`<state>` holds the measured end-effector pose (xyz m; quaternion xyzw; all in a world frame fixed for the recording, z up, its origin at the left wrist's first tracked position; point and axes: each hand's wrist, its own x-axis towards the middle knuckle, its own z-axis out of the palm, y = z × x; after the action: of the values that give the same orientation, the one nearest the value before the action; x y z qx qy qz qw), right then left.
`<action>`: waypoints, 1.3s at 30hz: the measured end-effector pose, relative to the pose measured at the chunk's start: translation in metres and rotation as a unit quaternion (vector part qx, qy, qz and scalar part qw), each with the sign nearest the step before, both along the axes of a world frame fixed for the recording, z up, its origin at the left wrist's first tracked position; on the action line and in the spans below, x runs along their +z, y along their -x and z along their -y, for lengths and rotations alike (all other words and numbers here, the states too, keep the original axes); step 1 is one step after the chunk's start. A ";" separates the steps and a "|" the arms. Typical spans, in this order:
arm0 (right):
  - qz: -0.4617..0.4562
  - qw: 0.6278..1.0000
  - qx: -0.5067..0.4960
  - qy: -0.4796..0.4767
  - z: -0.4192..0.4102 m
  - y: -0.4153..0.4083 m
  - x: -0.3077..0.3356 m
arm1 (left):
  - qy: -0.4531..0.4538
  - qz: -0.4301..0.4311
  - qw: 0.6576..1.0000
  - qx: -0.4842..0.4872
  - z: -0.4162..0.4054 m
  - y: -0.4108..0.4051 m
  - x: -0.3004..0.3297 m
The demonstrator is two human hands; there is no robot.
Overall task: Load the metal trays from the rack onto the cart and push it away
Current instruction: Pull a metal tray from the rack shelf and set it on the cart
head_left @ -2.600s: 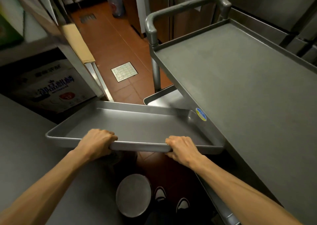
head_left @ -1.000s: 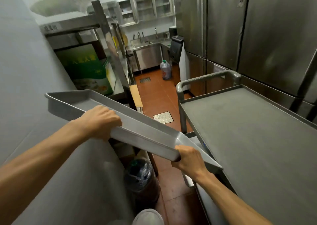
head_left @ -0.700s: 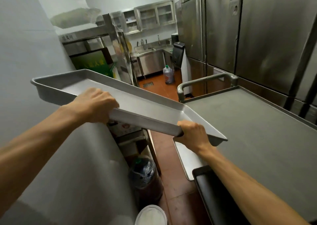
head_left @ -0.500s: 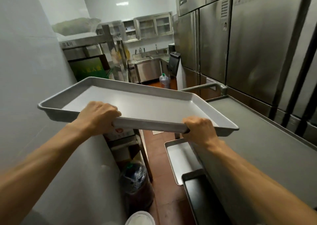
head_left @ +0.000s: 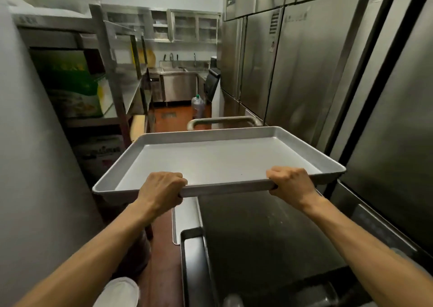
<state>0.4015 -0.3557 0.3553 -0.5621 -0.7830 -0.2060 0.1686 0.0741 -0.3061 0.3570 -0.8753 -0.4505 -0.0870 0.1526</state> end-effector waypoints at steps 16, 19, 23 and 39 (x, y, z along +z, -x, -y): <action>0.042 0.995 -0.048 0.083 -0.004 -0.119 -0.056 | 0.081 0.013 0.996 -0.018 -0.023 -0.124 -0.083; 0.041 0.991 -0.070 0.104 -0.006 -0.131 -0.068 | 0.087 0.000 0.996 -0.021 -0.031 -0.140 -0.094; 0.037 0.989 -0.083 0.117 -0.011 -0.145 -0.079 | 0.102 -0.005 0.995 -0.022 -0.038 -0.156 -0.102; 0.064 0.979 -0.099 0.166 -0.051 -0.174 -0.105 | 0.128 -0.030 0.991 0.001 -0.052 -0.186 -0.127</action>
<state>0.5758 -0.3048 0.2501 -0.6425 -0.7562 -0.1241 0.0014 0.2602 -0.2536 0.2297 -0.8896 -0.4537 -0.0022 0.0527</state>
